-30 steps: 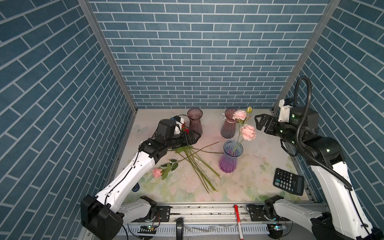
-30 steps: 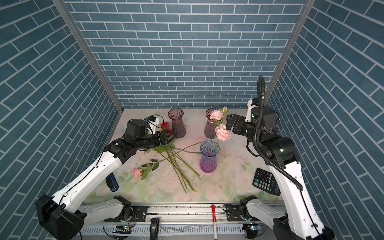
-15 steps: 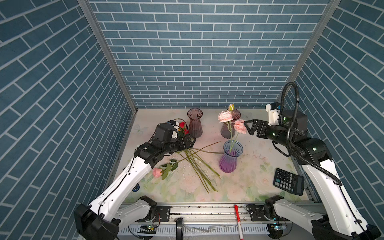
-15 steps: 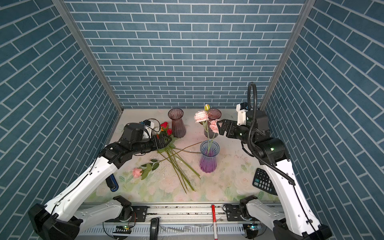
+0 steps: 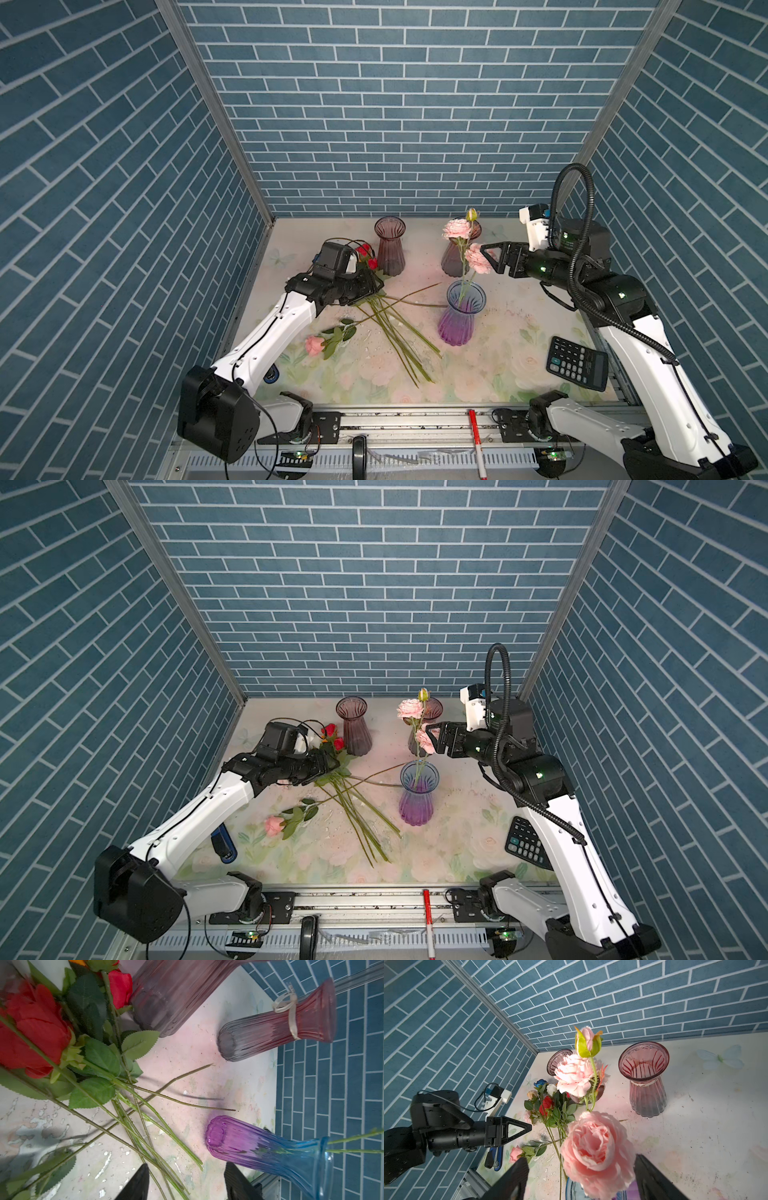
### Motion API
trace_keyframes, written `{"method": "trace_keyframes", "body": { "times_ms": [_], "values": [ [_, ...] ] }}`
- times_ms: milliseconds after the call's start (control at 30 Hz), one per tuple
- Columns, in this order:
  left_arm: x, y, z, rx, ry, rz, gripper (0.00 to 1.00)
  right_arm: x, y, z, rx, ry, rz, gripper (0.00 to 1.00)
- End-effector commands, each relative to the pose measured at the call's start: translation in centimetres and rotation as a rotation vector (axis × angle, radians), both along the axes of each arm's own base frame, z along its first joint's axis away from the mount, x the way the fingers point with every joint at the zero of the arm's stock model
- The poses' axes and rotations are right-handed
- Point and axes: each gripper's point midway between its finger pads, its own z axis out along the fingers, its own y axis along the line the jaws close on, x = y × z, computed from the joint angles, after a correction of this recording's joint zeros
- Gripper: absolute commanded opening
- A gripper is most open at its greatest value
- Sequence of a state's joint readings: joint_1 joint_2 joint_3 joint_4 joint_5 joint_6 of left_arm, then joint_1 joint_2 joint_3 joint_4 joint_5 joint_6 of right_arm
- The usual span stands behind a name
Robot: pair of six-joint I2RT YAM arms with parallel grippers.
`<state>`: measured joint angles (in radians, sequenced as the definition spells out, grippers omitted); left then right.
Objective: Arrange the flowers into the vase
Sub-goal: 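Open the right gripper and draw back while the left gripper lowers onto the flower pile, then grasp the blue rose stem with the left gripper and lift it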
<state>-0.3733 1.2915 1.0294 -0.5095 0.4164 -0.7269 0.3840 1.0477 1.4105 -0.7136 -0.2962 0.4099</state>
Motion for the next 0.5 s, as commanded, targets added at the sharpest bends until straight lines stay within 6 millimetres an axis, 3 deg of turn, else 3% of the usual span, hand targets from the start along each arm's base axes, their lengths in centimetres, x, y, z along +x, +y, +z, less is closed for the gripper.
{"method": "trace_keyframes", "body": {
  "times_ms": [0,233,467],
  "values": [
    [0.3,0.3,-2.0,-0.055,0.047,0.025,0.54,-0.1,0.1,0.8,0.020,-0.048,0.014,0.82],
    [1.4,0.2,-5.8,-0.012,0.112,0.026,0.35,0.1,0.2,2.0,0.029,-0.079,0.010,0.82],
    [1.3,0.6,-8.4,0.045,0.179,0.023,0.32,0.2,0.0,1.7,0.020,-0.073,0.002,0.83]
  ]
}}
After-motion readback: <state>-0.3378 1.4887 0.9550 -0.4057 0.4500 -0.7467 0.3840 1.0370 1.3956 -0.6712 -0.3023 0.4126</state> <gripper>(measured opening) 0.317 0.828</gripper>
